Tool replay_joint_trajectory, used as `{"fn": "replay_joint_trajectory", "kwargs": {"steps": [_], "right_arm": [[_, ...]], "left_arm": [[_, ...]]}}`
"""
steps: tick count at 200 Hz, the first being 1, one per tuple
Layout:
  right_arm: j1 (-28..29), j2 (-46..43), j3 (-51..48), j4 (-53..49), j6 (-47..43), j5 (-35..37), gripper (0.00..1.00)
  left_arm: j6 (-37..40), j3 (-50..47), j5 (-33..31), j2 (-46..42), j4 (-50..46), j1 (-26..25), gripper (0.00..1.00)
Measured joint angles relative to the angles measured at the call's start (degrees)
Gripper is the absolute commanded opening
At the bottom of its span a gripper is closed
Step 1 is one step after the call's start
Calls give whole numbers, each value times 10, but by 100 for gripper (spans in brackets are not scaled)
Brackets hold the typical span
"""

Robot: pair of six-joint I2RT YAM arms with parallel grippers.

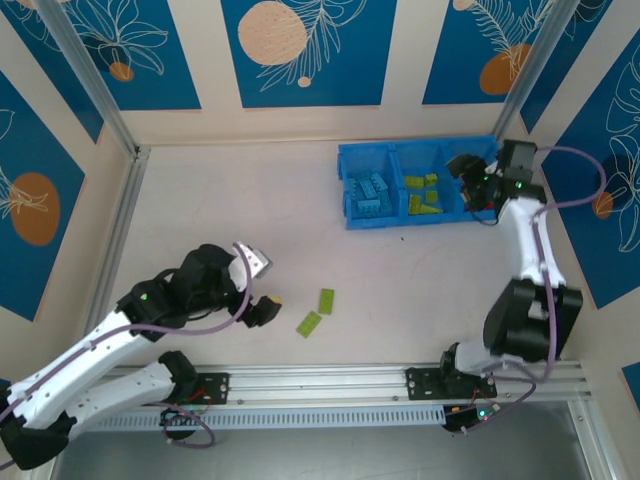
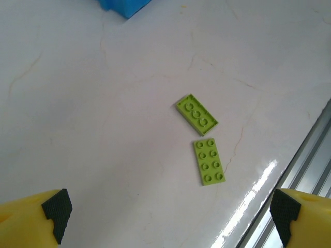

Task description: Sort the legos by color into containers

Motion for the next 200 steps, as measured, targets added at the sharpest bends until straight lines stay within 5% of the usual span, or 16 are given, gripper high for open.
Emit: {"fn": "replay_joint_trajectory", "kwargs": {"steps": [55,105,200], "right_arm": [[261,-268,-183,-7,2,5,72],[464,-303,-229,-99,28,68,74],[491,-396,-277,-183,75,177,77]], "left_arm": [[-158,-1,-2,148,87,-8,100],[-236,51,-59,342,120,-71,91],[-292,113,-101,536,169,-150,67]]}}
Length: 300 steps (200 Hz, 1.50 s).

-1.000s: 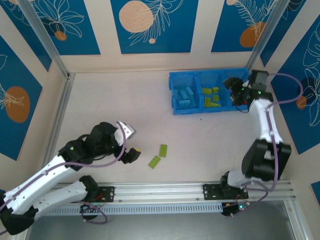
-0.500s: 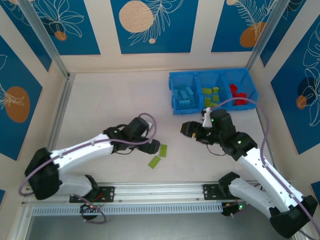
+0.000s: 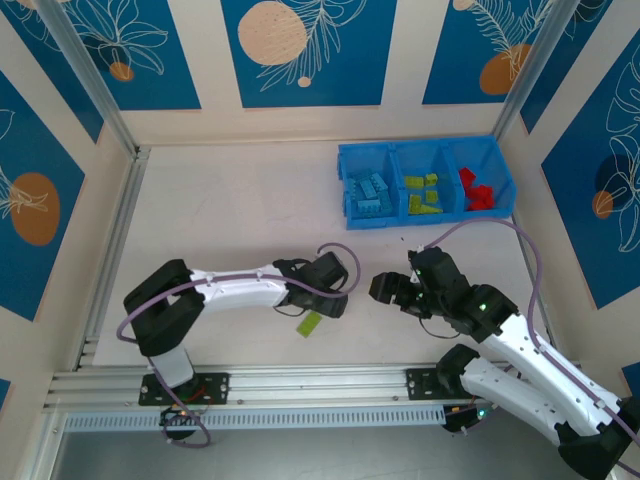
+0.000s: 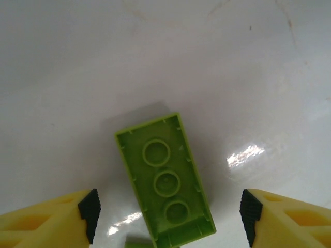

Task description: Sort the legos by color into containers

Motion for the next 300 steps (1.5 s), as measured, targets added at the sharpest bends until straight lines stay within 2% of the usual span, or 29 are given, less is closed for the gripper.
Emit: {"fn": "replay_joint_trajectory", "kwargs": {"steps": [47,78,120,151,184,211,247,274,285,300], "right_arm": [[0,-3,-4,-3,4,5,77],[-2,-3,-8,-1,6,4,78],[-36,-2,-9,28,13,-18,78],[-93,14,-18,89,16,-98,81],[-103,36,-23,154,17,-181,83],[-95,52,-32,200,20,-223,71],[-72,79,-40,224,33,-237,46],[-61,90,-40,229,38,-231,22],[-61,92,-41,228,39,-223,14],[-60,90,-41,228,45,-214,7]], "left_arm": [[-10,-1,-16,20,1,-19,44],[-5,-2,-24,21,-1,-19,35],[40,-33,9,-28,41,-19,31],[109,-66,58,-136,111,-19,29],[162,-74,113,-205,181,-19,29],[181,-74,131,-208,199,-19,29],[190,-78,145,-208,220,-19,29],[194,-78,143,-208,223,-19,30],[194,-78,139,-209,225,-19,37],[191,-78,130,-209,226,-19,65]]}}
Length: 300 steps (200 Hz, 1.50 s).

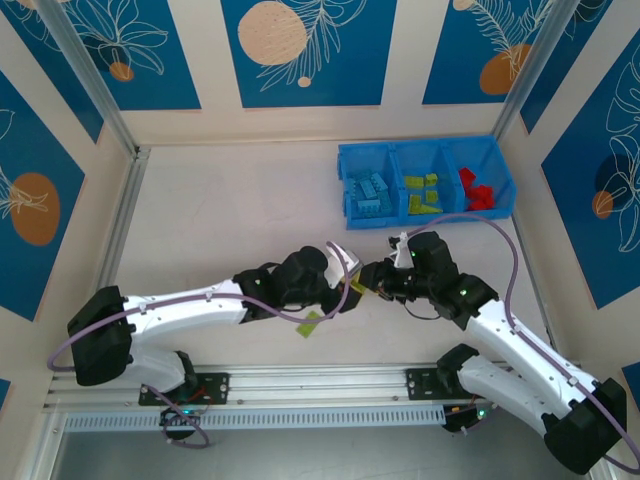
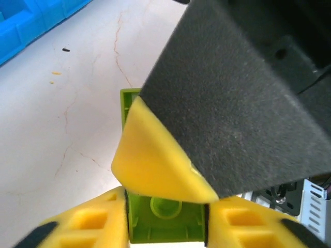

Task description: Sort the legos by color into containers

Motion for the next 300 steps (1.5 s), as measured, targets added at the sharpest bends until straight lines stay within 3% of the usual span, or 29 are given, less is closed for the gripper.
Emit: {"fn": "replay_joint_trajectory", "kwargs": {"steps": [16,41,69,87,104,112,126,135,144,167,196,223,259,300], "right_arm": [[-2,-3,0,0,7,22,6],[-51,-8,13,-12,3,67,6],[-214,50,64,-6,-34,101,6],[-313,148,112,23,-65,114,6],[-362,271,182,39,-93,121,6],[-372,333,225,43,-106,125,14],[-380,425,304,40,-123,127,53],[-381,470,353,34,-134,127,68],[-381,511,402,24,-142,126,72],[-378,551,466,4,-158,122,72],[-369,485,410,-7,-158,107,72],[-334,324,275,-11,-158,82,73],[-206,82,115,-23,-150,60,75],[-93,-85,10,-91,-96,102,75]], "left_arm": [[2,-5,-4,-2,4,0,81],[-1,-35,-17,-34,17,0,86],[-3,-72,-43,-112,5,0,90],[-3,-77,-72,-162,-27,0,91],[-3,-90,-97,-204,-52,0,92],[-3,-101,-108,-223,-62,0,92],[-3,-126,-127,-253,-79,0,93],[-3,-140,-140,-267,-90,0,93],[-3,-150,-154,-276,-105,0,93],[-3,-158,-186,-283,-138,0,93],[-20,-160,-201,-280,-168,0,92],[-50,-150,-190,-238,-207,0,91],[-76,-103,-152,-142,-259,0,89],[-78,-38,-120,-12,-282,0,74]]}}
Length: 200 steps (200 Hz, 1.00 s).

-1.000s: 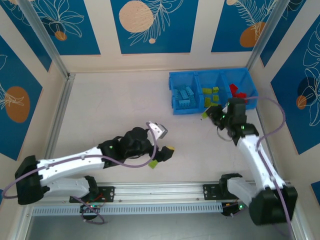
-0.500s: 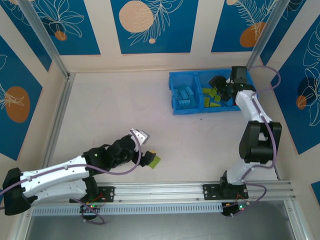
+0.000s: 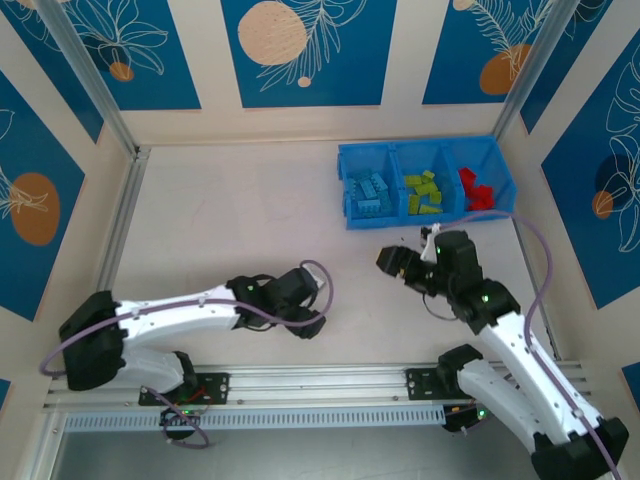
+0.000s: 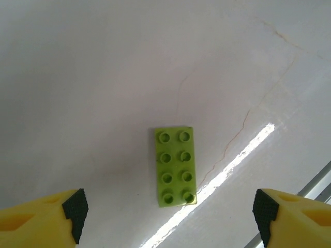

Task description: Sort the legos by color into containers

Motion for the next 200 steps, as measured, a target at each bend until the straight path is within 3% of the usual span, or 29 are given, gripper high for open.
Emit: {"fn": "replay_joint_trajectory", "kwargs": {"steps": [37,90,157,200], "right_arm": [[28,-77,-28,-62,36,37,75],[29,-36,-28,-68,41,51,75],[37,-14,-37,-48,45,57,75],[57,-7,-36,-45,45,46,75]], "left_arm": [[2,12,16,63,-8,0,68],[-4,10,43,104,-6,-9,63],[-10,10,11,142,-8,-27,32],[2,-6,11,121,10,-29,21]]}}
